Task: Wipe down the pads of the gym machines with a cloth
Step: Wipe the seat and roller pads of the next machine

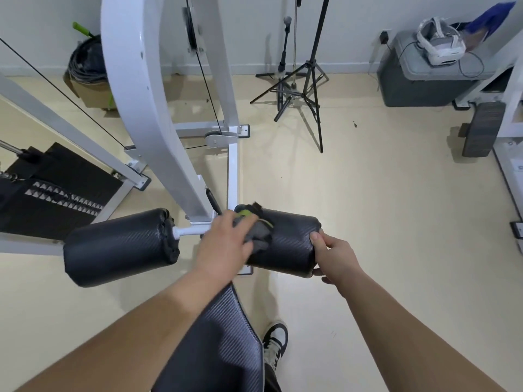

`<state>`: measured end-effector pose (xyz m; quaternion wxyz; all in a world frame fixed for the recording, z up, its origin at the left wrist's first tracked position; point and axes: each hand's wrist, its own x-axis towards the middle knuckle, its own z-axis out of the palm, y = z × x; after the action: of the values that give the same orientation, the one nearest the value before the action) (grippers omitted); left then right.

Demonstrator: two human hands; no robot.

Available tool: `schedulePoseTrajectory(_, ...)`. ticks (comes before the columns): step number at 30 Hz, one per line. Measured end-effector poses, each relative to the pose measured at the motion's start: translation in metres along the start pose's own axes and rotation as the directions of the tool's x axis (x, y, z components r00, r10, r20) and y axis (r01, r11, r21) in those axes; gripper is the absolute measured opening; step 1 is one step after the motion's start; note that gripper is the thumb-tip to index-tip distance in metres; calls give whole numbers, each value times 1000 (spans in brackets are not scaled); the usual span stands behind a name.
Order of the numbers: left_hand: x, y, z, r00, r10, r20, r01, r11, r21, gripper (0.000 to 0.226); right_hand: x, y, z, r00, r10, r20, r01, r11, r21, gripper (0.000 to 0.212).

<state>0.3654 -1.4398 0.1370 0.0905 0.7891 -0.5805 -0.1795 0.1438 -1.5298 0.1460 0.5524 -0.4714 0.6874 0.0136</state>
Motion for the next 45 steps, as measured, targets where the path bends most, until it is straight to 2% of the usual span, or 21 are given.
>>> schedulePoseTrajectory(4,26,7,-5,982,-182,-39,179,980,-83,46,3,9,3,999,-24,-35,24,1000,0,68)
schedulePoseTrajectory(6,33,34,-1,991,-123,-48,114,981,-159,47,-5,14,9,998,-39,-45,39,999,16,63)
schedulePoseTrajectory(8,23,54,14,999,-22,-37,16,988,-156,49,-21,21,15,996,-59,-72,65,995,74,49)
schedulePoseTrajectory(12,-27,50,25,998,65,21,-61,990,-130,51,-36,40,19,996,-25,-81,37,988,150,29)
schedulePoseTrajectory(13,-36,42,24,992,98,79,-91,992,-92,52,-35,39,17,996,-12,-85,25,988,151,36)
schedulePoseTrajectory(15,-45,21,19,971,164,172,-163,986,-25,54,-27,35,11,995,15,-94,0,987,159,75)
schedulePoseTrajectory(16,-45,11,14,970,178,168,-179,984,-11,54,-23,32,8,995,38,-90,-22,985,173,82)
schedulePoseTrajectory(17,-42,2,10,979,165,122,-164,986,-17,53,-20,27,7,997,38,-68,-26,983,181,78)
schedulePoseTrajectory(20,-12,-12,2,987,-127,-97,115,987,-116,45,-11,18,11,999,-13,-52,19,993,115,60)
schedulePoseTrajectory(22,17,-4,-2,944,-309,-113,287,942,-177,42,-6,19,15,997,-27,-67,32,997,74,61)
schedulePoseTrajectory(23,25,3,0,939,-332,-90,316,936,-157,42,-5,22,16,997,-28,-69,32,997,71,61)
schedulePoseTrajectory(24,27,13,3,949,-303,-89,293,950,-109,42,-5,24,17,997,-28,-72,33,997,70,61)
schedulePoseTrajectory(28,13,64,22,997,22,-69,-23,1000,-15,46,-2,31,15,994,-76,-81,81,995,61,52)
schedulePoseTrajectory(31,4,90,32,983,182,-10,-182,983,-27,48,0,32,12,995,-91,-27,93,994,59,29)
schedulePoseTrajectory(34,12,65,25,937,348,25,-348,937,0,50,0,31,11,995,-98,-10,99,993,71,27)
schedulePoseTrajectory(35,18,48,19,947,318,38,-319,948,18,49,-1,29,10,995,-96,-7,96,992,77,34)
schedulePoseTrajectory(37,26,11,7,991,127,30,-128,992,15,49,-3,26,11,996,-93,-10,93,993,67,49)
schedulePoseTrajectory(39,29,-8,0,996,-78,-50,77,997,-30,43,-3,26,13,996,-90,-20,91,995,39,54)
schedulePoseTrajectory(40,29,-5,1,989,-131,-70,129,991,-35,41,-3,27,13,996,-86,-26,86,996,37,54)
schedulePoseTrajectory(42,30,26,9,994,-85,-64,85,996,-13,38,0,30,13,996,-82,-34,83,996,26,53)
schedulePoseTrajectory(45,18,87,34,991,136,7,-136,991,8,43,2,29,10,998,-65,-24,66,998,24,38)
